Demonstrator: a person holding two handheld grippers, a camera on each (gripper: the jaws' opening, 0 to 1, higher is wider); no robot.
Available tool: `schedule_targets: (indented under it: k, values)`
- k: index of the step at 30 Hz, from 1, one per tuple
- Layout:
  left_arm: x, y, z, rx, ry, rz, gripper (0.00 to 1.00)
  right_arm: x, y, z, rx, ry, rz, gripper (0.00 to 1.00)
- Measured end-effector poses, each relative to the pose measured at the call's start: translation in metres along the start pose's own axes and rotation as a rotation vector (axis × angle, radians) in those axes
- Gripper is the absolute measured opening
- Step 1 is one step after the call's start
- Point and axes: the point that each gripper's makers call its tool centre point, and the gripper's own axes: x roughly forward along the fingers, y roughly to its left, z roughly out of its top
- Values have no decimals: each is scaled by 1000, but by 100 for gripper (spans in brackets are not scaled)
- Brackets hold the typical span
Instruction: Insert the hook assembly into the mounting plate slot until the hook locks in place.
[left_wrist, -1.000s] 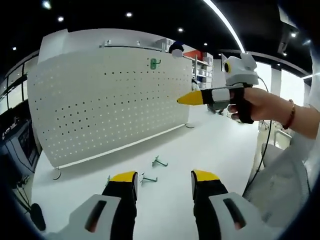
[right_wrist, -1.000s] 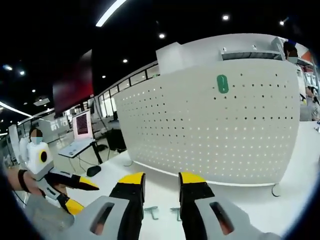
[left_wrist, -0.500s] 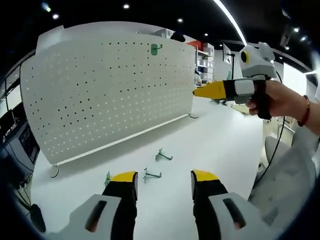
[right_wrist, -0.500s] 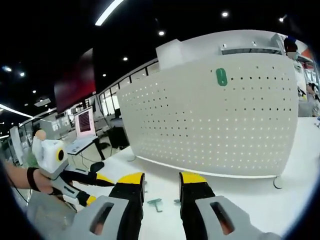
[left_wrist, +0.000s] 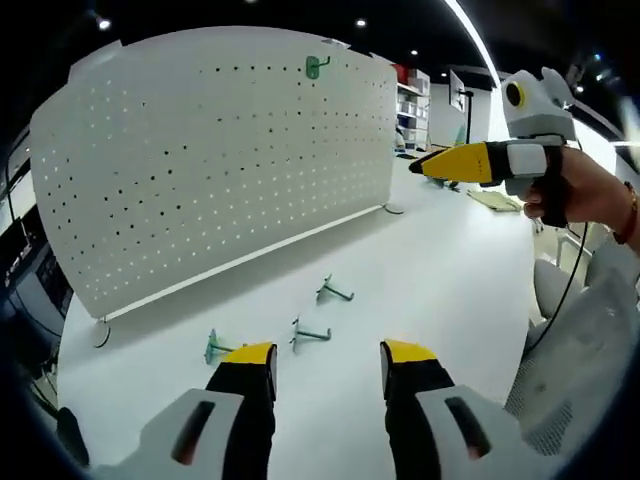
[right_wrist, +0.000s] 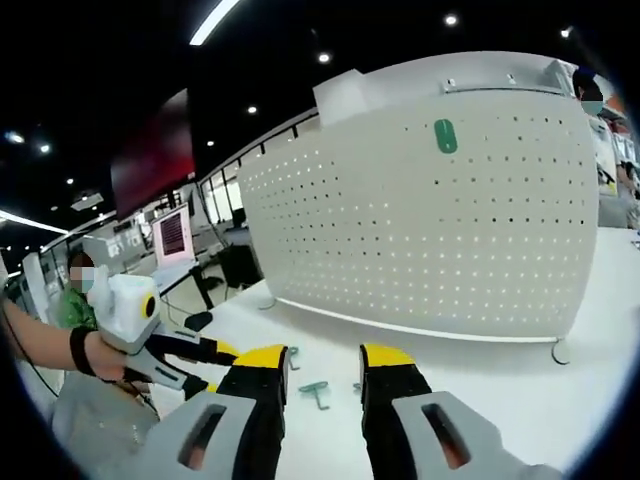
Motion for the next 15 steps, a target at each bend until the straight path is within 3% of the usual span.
schedule_targets:
  k: [15]
  values:
    - [24, 12, -12, -6, 57, 12, 39, -6, 6, -20, 32, 27, -1, 30]
